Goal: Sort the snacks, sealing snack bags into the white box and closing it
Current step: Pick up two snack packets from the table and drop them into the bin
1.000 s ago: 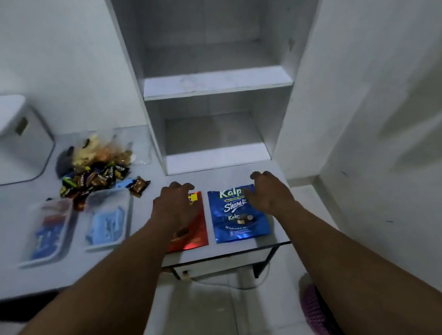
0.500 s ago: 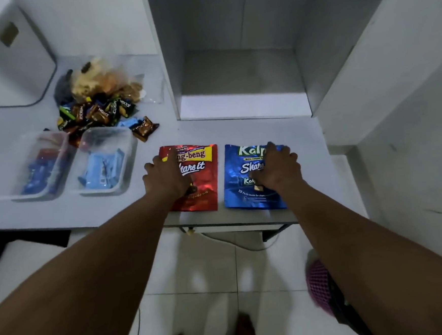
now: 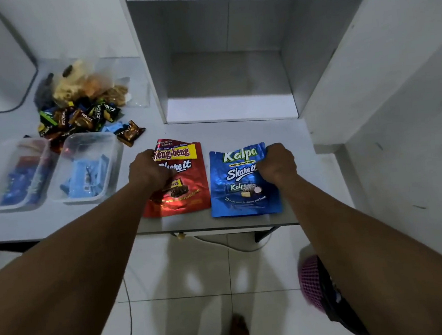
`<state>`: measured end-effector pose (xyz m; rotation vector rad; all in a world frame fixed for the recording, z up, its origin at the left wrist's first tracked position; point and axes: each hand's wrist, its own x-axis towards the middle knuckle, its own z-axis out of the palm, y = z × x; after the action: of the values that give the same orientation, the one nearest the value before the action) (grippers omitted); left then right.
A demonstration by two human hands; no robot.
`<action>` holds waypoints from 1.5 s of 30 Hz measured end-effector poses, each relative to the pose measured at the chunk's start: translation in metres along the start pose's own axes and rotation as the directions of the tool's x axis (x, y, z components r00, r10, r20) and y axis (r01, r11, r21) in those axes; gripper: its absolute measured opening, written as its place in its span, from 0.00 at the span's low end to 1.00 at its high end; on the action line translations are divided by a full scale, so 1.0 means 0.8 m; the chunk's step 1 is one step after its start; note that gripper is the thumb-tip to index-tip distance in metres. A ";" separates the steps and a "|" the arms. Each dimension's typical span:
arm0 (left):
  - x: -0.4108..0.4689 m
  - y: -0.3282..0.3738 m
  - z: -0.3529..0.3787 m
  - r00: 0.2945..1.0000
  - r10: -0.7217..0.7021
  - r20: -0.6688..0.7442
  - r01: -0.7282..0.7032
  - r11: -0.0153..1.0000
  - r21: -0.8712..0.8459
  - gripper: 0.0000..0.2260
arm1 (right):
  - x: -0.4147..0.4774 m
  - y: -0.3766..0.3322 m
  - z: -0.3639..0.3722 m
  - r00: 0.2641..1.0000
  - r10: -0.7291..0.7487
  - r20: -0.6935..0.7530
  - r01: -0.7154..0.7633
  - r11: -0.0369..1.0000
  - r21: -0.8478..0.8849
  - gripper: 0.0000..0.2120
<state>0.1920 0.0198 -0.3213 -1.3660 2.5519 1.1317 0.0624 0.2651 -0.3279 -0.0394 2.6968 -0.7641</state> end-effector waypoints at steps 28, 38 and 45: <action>-0.180 0.241 -0.033 0.639 0.664 0.389 -0.443 0.731 -0.519 0.22 | -0.242 0.113 -0.236 0.874 0.113 -0.472 0.051 0.946 0.320 0.18; -0.285 0.281 0.157 0.432 0.700 0.569 -0.548 0.705 -0.450 0.27 | -0.305 0.304 -0.227 0.781 0.374 -0.500 -0.155 0.892 0.425 0.19; -0.333 0.275 0.346 0.348 0.726 0.593 -0.687 0.628 -0.365 0.23 | -0.284 0.458 -0.188 0.727 0.492 -0.480 -0.271 0.847 0.458 0.19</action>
<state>0.1131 0.4551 -0.3040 0.3693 2.4294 1.4114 0.2508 0.6809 -0.3255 0.9856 2.8747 -1.2752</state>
